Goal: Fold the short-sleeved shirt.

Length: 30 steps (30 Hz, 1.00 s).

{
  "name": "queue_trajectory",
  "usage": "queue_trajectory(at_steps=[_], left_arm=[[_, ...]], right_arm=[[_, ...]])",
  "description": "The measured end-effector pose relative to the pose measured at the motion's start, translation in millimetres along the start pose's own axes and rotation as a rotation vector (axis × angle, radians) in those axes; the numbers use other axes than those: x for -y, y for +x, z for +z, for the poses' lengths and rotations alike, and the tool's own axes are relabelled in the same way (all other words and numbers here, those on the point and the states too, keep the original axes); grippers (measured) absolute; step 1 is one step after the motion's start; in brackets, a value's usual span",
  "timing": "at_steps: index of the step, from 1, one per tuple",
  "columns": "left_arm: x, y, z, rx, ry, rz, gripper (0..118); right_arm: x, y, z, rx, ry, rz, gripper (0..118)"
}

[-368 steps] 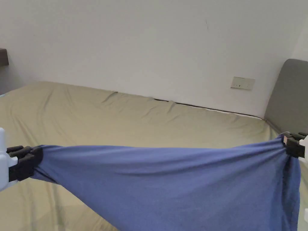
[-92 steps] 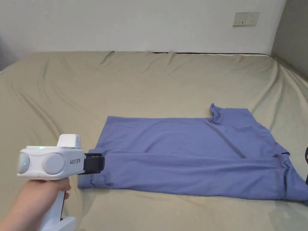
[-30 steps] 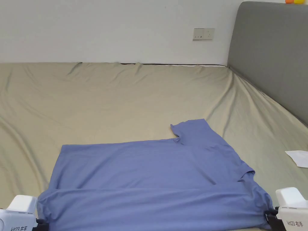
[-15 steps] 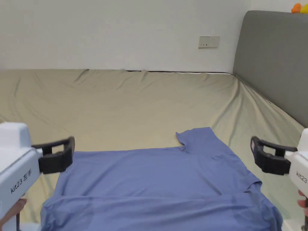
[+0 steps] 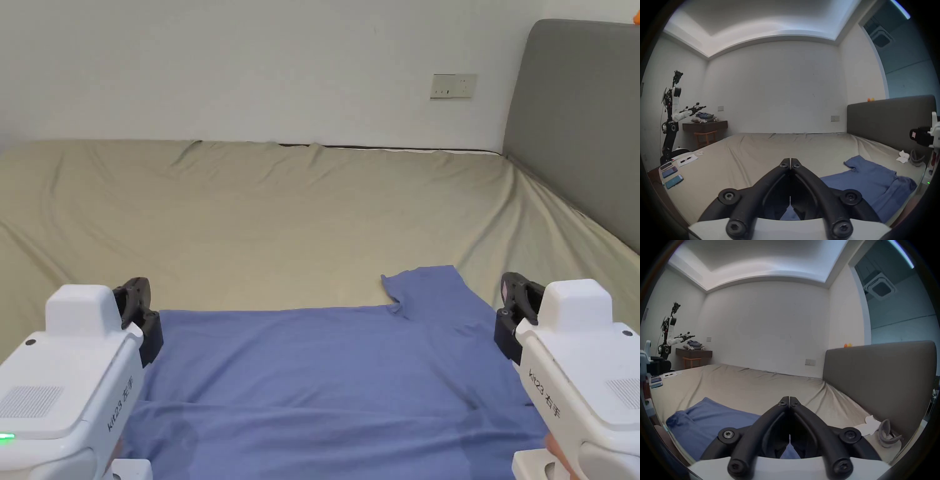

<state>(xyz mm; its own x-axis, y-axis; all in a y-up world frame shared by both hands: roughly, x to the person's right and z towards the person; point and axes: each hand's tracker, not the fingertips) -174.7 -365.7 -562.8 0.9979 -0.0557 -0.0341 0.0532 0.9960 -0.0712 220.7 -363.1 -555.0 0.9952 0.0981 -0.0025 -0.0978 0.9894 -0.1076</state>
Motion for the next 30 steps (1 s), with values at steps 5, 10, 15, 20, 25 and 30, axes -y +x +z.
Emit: queue_trajectory(at_steps=[5,10,15,20,25,30], left_arm=[[-4,-4,-2,-0.001,-0.021,0.051,0],[-14,-10,-20,0.037,-0.132,0.099,0],[-21,-18,-113,0.046,-0.414,0.050,0],[9,-36,-253,0.097,-0.679,0.131,16],[64,-42,-334,0.004,-0.838,0.076,108],[94,-47,-362,-0.004,-0.923,0.230,65]], right_arm=[[1,0,-2,0.007,0.042,0.056,0],[8,10,-3,-0.010,0.002,0.006,0],[12,16,-6,-0.015,-0.030,-0.019,0],[20,17,-19,-0.038,-0.077,-0.008,0],[21,17,-20,-0.051,-0.084,-0.005,0],[24,14,-20,-0.063,-0.088,0.015,0]])
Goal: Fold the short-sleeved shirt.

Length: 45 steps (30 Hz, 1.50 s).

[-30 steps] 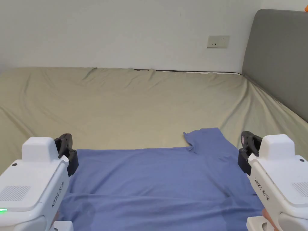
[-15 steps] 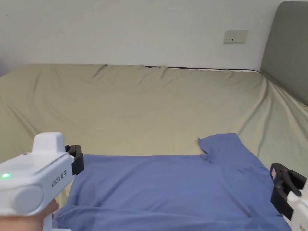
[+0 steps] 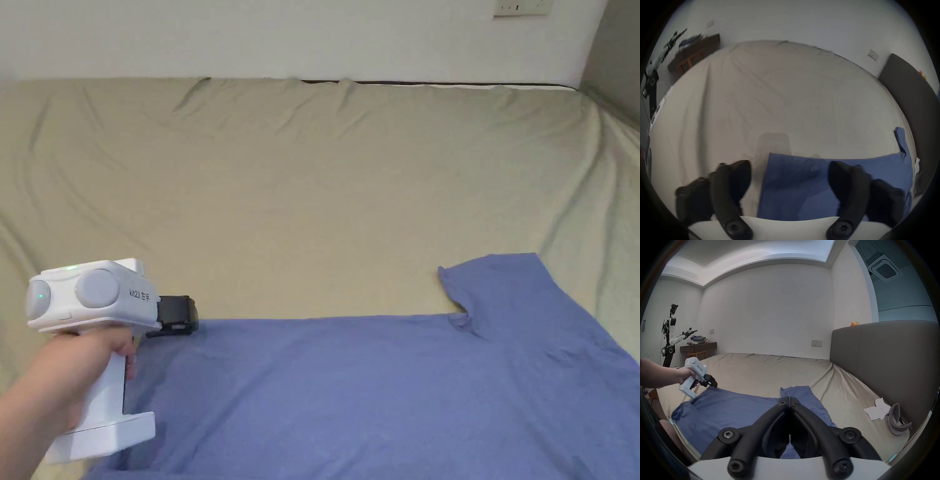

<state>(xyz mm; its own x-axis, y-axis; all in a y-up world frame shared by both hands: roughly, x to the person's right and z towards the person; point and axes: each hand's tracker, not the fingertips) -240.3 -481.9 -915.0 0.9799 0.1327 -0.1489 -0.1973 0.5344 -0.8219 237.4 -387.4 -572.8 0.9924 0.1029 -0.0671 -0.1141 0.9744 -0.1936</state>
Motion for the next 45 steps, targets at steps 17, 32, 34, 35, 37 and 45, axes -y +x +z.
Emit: queue_trajectory(at_steps=[17,32,34,35,37,45], left_arm=[[28,27,84,0.053,0.274,-0.233,0],[37,30,70,0.039,0.248,-0.291,0],[38,28,75,0.037,0.257,-0.284,0],[40,26,82,0.027,0.301,-0.275,0],[41,21,98,0.034,0.340,-0.267,0],[68,-14,193,0.115,0.447,-0.189,0]], right_arm=[[-2,92,-206,-0.026,-0.500,-0.174,109],[64,142,-321,0.018,-0.634,-0.130,2],[53,135,-311,0.029,-0.623,-0.055,2],[46,134,-304,0.002,-0.612,-0.045,2],[24,122,-282,0.039,-0.550,-0.031,2],[-58,121,-149,0.043,-0.325,-0.082,2]])
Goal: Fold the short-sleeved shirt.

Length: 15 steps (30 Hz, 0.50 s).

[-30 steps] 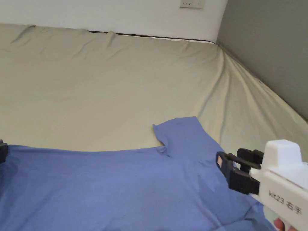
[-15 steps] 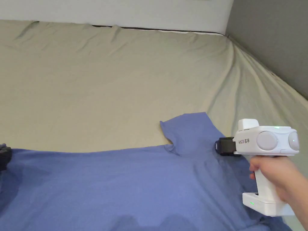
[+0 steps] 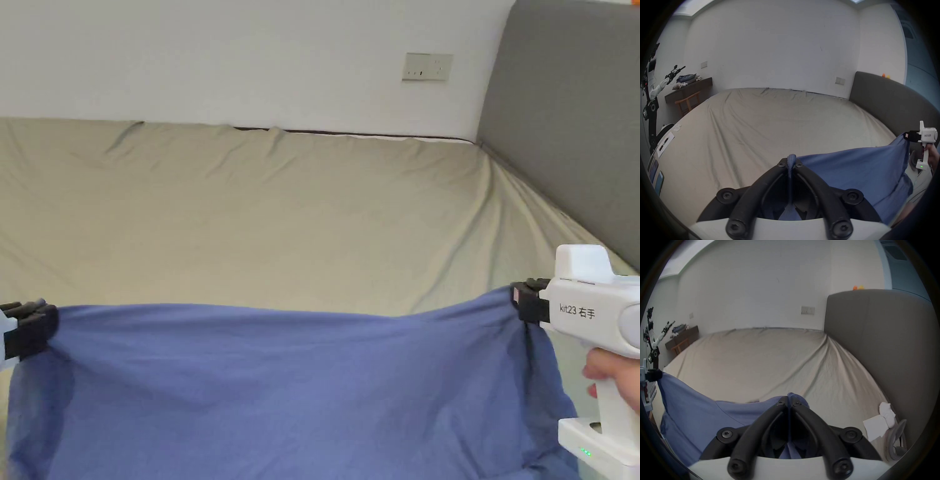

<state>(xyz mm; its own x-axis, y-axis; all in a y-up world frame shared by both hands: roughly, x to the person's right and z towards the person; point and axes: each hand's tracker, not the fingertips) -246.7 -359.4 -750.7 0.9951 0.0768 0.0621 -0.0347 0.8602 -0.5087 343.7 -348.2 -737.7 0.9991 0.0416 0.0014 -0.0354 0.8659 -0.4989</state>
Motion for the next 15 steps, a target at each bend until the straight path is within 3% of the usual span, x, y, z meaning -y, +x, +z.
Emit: queue_trajectory(at_steps=[7,15], left_arm=[[48,-21,75,0.064,-0.067,0.044,0],[135,-13,93,0.064,-0.279,-0.053,0]], right_arm=[[59,2,91,-0.032,-0.043,0.060,2],[175,-3,116,-0.042,-0.257,0.053,2]])
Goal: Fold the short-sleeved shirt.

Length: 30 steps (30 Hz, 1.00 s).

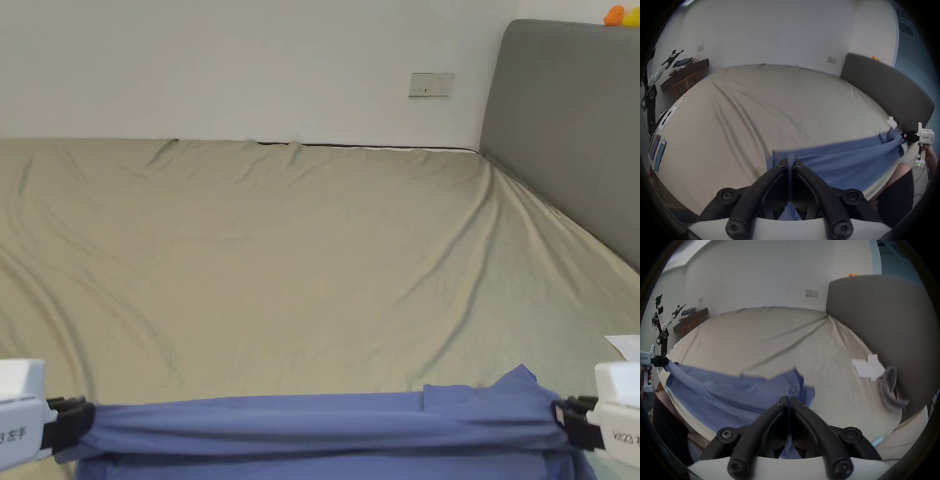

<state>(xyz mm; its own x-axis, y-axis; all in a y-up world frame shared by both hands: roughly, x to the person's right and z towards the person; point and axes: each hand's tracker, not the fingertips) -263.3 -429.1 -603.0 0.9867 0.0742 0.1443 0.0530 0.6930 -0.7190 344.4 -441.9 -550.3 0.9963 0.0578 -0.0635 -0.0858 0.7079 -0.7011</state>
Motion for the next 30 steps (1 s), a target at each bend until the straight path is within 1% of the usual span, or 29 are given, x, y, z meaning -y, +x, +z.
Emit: queue_trajectory(at_steps=[1,2,3,4,6,8,9,11,13,14,15,16,17,18,19,21,24,25,26,27,28,29,30], left_arm=[[6,2,-4,-0.013,-0.026,-0.013,0],[13,5,-10,-0.031,-0.073,-0.032,0],[18,6,-14,-0.036,-0.103,-0.045,0],[21,7,-17,-0.030,-0.123,-0.049,0],[30,9,-25,-0.051,-0.150,-0.072,0],[35,6,-32,-0.059,-0.157,-0.066,0],[37,6,-35,-0.059,-0.172,-0.061,0],[39,8,-38,-0.067,-0.164,-0.064,0],[36,11,-35,-0.086,-0.165,-0.068,3],[32,14,-30,-0.099,-0.158,-0.063,18],[28,14,-24,-0.109,-0.144,-0.069,42],[23,13,-17,-0.096,-0.101,-0.086,73],[15,15,-3,-0.060,-0.048,-0.084,102],[7,17,10,-0.043,-0.001,-0.079,108],[-4,18,30,-0.044,0.109,-0.070,108],[-18,26,73,-0.114,0.394,-0.026,108],[-29,38,123,-0.124,0.660,0.080,108],[-31,44,135,-0.117,0.710,0.099,108],[-32,49,146,-0.091,0.740,0.098,106],[-32,55,155,-0.081,0.802,0.096,99],[-31,60,158,-0.086,0.854,0.091,84],[-28,67,160,-0.094,0.912,0.076,49],[-26,77,157,-0.139,0.930,0.031,17]], right_arm=[[9,9,-12,-0.008,-0.043,-0.013,2],[18,8,-17,0.001,-0.083,-0.019,2],[25,8,-22,0.010,-0.112,0.001,2],[30,7,-26,0.022,-0.118,0.015,2],[37,14,-35,0.018,-0.122,0.007,2],[37,18,-40,0.024,-0.132,-0.034,2],[38,17,-39,0.030,-0.136,-0.038,2],[35,16,-42,0.044,-0.143,-0.017,2],[34,12,-37,0.053,-0.144,-0.029,3],[32,12,-34,0.056,-0.142,-0.032,13],[28,10,-29,0.076,-0.135,-0.023,36],[23,10,-23,0.116,-0.123,-0.001,64],[22,10,-15,0.149,-0.093,-0.009,89],[14,11,-3,0.160,-0.018,-0.040,92],[4,10,11,0.166,0.082,-0.061,92],[-15,-1,42,0.198,0.290,-0.071,92],[-34,-24,81,0.281,0.637,-0.044,95],[-43,-43,100,0.289,0.739,-0.008,99],[-48,-51,107,0.292,0.779,-0.023,103],[-54,-58,110,0.267,0.799,-0.043,104],[-59,-65,113,0.254,0.817,-0.039,103],[-65,-75,112,0.234,0.844,-0.020,98],[-66,-82,110,0.213,0.887,-0.017,87]])
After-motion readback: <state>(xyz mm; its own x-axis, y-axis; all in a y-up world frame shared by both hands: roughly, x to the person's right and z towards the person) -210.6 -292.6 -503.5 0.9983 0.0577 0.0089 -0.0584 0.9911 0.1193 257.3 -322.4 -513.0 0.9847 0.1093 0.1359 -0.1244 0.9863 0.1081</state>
